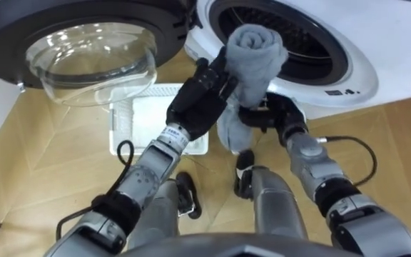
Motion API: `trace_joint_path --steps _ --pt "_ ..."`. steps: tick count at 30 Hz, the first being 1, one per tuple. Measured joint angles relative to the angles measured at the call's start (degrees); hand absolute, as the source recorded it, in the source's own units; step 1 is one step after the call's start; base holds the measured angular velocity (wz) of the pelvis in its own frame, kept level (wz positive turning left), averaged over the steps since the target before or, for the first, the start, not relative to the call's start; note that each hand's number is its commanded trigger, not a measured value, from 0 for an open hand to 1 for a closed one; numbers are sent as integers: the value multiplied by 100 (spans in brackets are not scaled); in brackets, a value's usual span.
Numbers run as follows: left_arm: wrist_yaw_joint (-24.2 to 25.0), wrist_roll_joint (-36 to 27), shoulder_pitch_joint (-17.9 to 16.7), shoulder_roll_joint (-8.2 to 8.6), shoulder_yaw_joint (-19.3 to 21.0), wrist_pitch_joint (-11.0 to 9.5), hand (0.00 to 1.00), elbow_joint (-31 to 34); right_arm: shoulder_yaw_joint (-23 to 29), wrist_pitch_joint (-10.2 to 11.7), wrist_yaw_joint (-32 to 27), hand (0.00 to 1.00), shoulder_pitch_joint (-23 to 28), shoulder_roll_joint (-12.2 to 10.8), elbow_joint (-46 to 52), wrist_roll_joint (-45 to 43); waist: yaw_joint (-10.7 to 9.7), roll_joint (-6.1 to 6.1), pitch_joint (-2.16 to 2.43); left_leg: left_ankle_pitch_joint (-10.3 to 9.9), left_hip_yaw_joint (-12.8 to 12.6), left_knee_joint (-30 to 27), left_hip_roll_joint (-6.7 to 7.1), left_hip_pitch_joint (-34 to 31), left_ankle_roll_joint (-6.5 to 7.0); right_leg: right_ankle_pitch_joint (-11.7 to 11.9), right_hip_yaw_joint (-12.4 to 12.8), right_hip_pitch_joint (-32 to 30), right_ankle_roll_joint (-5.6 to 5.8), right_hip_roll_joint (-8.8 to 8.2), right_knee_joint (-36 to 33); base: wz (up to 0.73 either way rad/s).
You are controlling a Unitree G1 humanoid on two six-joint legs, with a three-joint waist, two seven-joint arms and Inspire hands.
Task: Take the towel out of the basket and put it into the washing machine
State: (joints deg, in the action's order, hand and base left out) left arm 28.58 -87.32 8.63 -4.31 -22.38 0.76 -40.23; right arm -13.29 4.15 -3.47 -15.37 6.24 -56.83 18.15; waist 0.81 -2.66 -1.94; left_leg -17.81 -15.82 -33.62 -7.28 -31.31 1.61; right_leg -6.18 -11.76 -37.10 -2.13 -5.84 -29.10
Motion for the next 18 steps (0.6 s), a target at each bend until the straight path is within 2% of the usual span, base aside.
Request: trace_joint_path --steps 3,5,6,8,11,15,18 --pt "-280 227 -91 -189 220 -5 0 -254 85 -5 121 100 -13 204 -263 542 191 -67 0 18 18 43 10 -12 -5 0 -41 -1 -1 1 23 6" --pt "-368 418 -76 -256 350 -2 0 -493 178 -15 184 100 -55 295 -461 889 294 -106 -4 65 62 106 48 -29 -5 -2 -91 0 -2 -9 43 17" --pt "-455 580 -77 -266 462 -15 0 -656 242 -31 252 100 -102 340 -613 1108 315 -128 -5 108 103 163 108 -35 -5 -6 -113 -2 3 -33 48 22" --pt "-631 695 -128 -303 533 -29 0 -881 248 -59 350 100 -155 416 -823 1495 394 -161 -3 146 125 225 119 -30 -9 -18 -129 -2 6 -62 45 17" --pt "-916 1076 -210 -301 620 23 0 -978 369 -184 548 100 -163 626 -1011 2045 437 -284 -6 181 257 226 209 -129 -2 -52 -280 -8 11 -129 40 25" --pt "-1302 1511 -204 -285 681 77 0 -1095 463 -404 693 100 -268 728 -1290 2496 464 -294 -8 234 388 229 217 -219 -4 -77 -402 -14 -6 -188 25 21" --pt "-1464 1844 -206 -286 700 165 0 -1093 584 -516 751 100 -357 789 -1447 2633 559 -301 -7 248 408 243 286 -252 -1 -90 -405 -67 -7 -228 -24 3"
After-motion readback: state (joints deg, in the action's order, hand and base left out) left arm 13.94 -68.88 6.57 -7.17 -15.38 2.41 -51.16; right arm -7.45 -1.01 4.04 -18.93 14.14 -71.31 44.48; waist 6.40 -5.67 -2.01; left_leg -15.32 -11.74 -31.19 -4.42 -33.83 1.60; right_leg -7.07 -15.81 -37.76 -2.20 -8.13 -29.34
